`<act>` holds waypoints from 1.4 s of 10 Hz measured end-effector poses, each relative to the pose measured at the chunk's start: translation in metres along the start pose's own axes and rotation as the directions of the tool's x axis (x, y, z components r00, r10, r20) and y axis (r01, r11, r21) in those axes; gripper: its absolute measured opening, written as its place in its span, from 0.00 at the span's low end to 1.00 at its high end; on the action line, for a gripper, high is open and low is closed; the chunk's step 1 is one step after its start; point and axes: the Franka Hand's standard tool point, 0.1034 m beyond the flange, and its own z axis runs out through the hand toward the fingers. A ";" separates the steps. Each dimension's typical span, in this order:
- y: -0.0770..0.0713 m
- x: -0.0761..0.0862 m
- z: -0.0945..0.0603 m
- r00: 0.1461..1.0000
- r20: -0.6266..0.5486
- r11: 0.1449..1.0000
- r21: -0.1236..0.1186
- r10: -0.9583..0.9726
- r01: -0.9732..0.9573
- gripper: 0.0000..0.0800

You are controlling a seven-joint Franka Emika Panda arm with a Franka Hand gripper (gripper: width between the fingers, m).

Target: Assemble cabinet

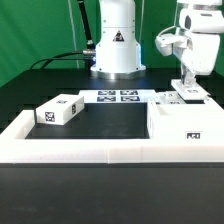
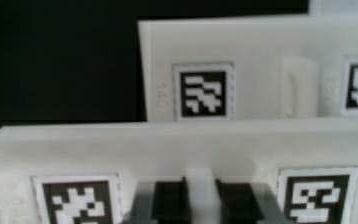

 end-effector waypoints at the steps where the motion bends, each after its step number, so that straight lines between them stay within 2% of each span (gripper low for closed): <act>1: 0.007 -0.004 -0.003 1.000 0.001 1.000 -0.004 0.001 -0.001 0.09; 3: 0.018 -0.009 -0.009 1.000 0.003 1.000 -0.013 -0.016 0.016 0.09; 6: 0.019 -0.010 -0.008 1.000 0.004 1.000 -0.011 -0.008 0.008 0.09; 9: 0.038 -0.015 -0.012 0.999 0.005 0.998 -0.024 0.051 -0.051 0.09; 14: 0.038 -0.020 -0.005 0.998 0.003 0.998 -0.017 0.059 -0.059 0.09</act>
Offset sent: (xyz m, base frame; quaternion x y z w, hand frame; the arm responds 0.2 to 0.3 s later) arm 0.0000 0.0000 0.0000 0.0000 0.0000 0.0000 1.0000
